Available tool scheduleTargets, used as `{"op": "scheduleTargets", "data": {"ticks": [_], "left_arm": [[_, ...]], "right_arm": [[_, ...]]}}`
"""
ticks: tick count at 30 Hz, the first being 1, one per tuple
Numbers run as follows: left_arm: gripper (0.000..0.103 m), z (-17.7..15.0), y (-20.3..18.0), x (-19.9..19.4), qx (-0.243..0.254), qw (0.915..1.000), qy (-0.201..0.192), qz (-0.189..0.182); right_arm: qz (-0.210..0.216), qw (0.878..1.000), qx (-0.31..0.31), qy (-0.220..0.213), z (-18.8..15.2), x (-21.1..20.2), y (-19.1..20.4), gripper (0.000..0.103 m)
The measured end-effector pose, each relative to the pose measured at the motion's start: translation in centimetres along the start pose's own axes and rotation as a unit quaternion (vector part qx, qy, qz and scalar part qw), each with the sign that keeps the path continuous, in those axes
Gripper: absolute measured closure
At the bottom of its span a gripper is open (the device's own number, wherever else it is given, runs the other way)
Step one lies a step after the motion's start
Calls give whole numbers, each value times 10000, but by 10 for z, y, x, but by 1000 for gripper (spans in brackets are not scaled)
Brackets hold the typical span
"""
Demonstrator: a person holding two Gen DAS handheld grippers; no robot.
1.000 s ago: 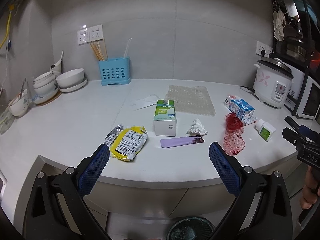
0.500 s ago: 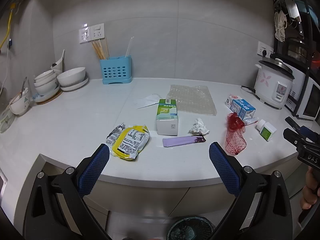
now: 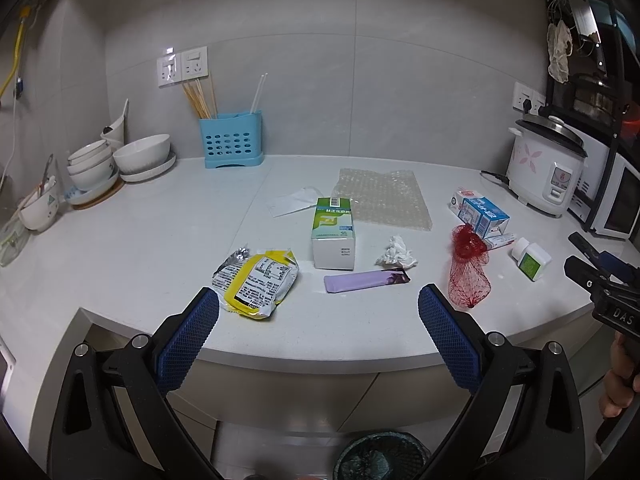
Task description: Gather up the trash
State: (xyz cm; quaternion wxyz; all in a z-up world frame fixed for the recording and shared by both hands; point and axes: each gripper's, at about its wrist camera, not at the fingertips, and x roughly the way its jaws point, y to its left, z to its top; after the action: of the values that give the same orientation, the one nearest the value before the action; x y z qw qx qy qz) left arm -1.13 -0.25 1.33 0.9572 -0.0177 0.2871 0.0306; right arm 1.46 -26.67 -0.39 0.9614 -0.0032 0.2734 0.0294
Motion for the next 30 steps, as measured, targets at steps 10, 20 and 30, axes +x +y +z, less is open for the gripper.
{"op": "scheduleTargets", "data": {"ticks": [10, 20, 30], "left_arm": [[6, 1, -4, -3, -4, 10000, 30, -43], [6, 1, -5, -1, -3, 10000, 46, -65], [6, 5, -8, 11, 11, 9998, 147, -98]], "right_arm": [[-10, 10000, 15, 9, 0, -1, -2, 7], [-11, 10000, 14, 15, 0, -1, -3, 7], [-16, 9999, 6, 114, 4, 9, -8, 7]]}}
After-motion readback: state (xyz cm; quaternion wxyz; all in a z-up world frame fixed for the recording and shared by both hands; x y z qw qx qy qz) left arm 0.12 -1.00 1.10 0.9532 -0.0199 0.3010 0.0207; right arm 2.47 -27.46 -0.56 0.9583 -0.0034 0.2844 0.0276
